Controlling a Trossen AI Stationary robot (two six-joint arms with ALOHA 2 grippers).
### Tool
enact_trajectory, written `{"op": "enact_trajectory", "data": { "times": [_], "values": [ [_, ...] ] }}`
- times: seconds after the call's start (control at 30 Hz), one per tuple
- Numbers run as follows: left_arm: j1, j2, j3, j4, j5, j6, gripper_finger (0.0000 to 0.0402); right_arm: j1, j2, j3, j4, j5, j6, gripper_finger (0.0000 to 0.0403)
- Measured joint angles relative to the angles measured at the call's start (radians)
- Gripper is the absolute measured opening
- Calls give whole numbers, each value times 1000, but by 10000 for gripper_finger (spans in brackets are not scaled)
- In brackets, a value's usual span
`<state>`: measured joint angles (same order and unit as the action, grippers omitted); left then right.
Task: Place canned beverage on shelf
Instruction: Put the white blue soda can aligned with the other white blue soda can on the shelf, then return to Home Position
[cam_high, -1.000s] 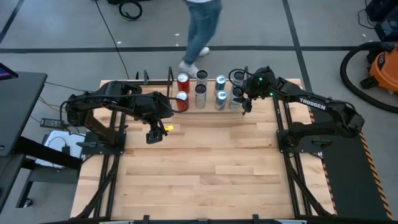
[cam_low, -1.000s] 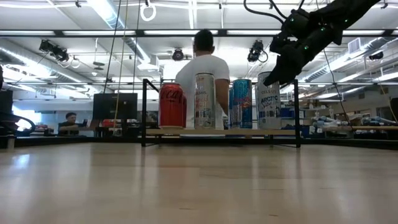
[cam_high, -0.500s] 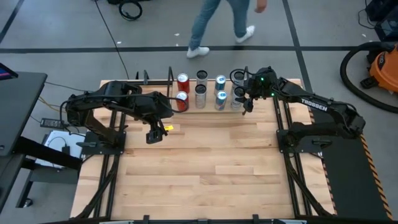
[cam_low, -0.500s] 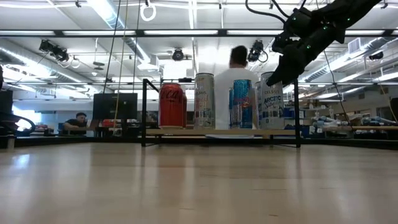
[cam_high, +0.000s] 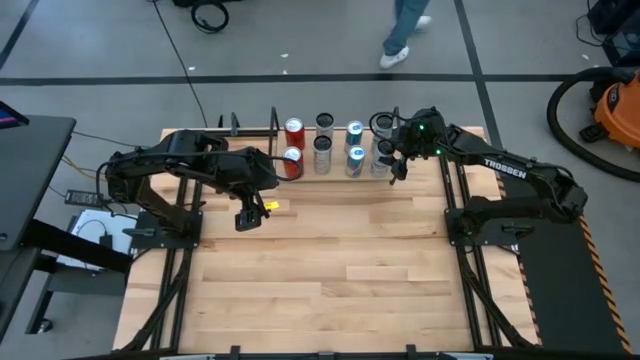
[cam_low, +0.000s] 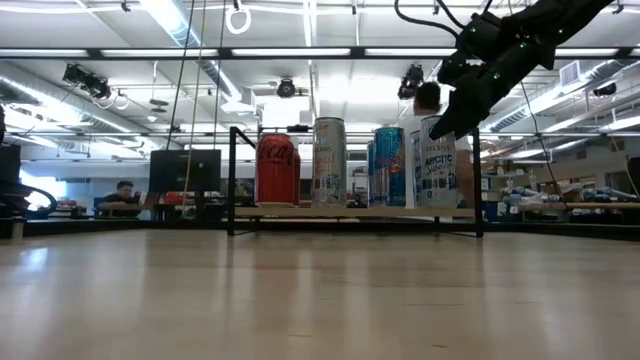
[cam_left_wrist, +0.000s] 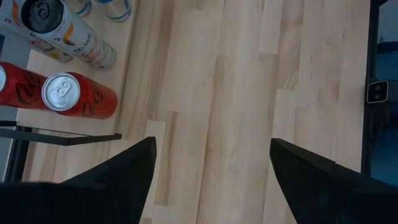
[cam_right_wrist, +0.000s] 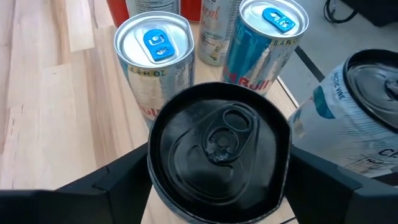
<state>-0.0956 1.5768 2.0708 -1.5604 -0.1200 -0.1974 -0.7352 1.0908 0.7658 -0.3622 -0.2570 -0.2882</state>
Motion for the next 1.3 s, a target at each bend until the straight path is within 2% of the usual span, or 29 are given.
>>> {"op": "enact_trajectory", "data": {
  "times": [0.27, 0.43, 0.6, 0.83, 1.1, 1.3],
  "values": [
    [0, 0, 0, 0, 0, 1, 316, 3, -7, 53, -10, -6, 49, 344],
    [0, 0, 0, -3, -2, 2, 316, 9, -36, 128, -73, -75, 65, 346],
    [-23, -36, 1, -10, -67, -6, 316, 13, -91, 201, -152, -110, 162, 346],
    [-133, -102, 1, -9, -144, -89, 316, 42, -271, 212, -223, -216, 193, 346],
    [-273, -140, 1, -6, -322, -185, 316, 108, -478, 212, -269, -212, 226, 346],
    [-367, -139, 1, -7, -389, -258, 316, 127, -606, 212, -343, -211, 237, 346]
  ]
}}
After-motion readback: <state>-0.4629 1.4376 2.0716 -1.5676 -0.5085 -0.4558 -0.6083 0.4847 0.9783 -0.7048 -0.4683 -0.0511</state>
